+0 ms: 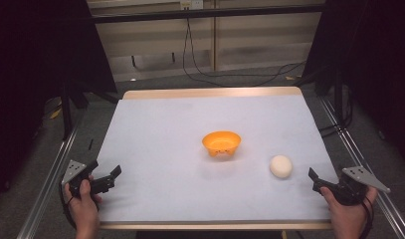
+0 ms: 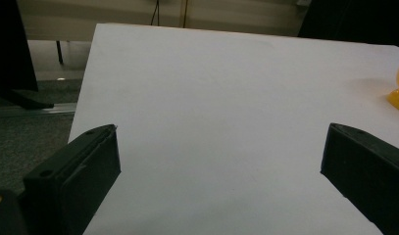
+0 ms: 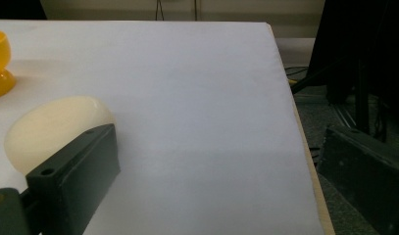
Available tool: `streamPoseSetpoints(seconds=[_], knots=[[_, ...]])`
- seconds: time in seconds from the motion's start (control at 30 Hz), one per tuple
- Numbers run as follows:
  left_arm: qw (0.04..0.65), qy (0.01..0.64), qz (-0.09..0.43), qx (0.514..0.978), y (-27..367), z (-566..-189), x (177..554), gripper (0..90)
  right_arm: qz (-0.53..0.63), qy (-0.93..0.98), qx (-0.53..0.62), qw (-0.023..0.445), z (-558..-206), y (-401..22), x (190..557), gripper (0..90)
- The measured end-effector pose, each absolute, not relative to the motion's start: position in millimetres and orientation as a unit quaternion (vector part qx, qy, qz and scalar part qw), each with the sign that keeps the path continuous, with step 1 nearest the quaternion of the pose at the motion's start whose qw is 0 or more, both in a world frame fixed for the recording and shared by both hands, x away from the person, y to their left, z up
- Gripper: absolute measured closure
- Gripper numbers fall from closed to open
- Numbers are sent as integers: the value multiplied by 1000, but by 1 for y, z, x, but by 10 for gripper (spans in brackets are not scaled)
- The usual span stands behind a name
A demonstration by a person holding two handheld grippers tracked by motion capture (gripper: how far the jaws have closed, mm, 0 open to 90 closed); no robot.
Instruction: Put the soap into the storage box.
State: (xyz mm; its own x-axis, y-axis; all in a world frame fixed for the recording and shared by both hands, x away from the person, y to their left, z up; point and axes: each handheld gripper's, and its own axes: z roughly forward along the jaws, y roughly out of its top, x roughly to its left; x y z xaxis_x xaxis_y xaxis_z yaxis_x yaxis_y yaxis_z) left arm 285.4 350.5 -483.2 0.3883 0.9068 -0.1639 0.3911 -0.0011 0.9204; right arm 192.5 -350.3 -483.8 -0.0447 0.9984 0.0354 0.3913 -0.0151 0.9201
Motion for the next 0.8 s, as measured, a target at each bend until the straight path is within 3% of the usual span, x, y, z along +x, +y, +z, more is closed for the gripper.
streamPoseSetpoints(seconds=[0.37,0.8], knots=[[503,485,263,666,350,-483,285,12,393,599,603,351,-482,-352,199,11],[506,487,257,664,349,-483,284,12,344,648,619,280,-474,-346,211,0]])
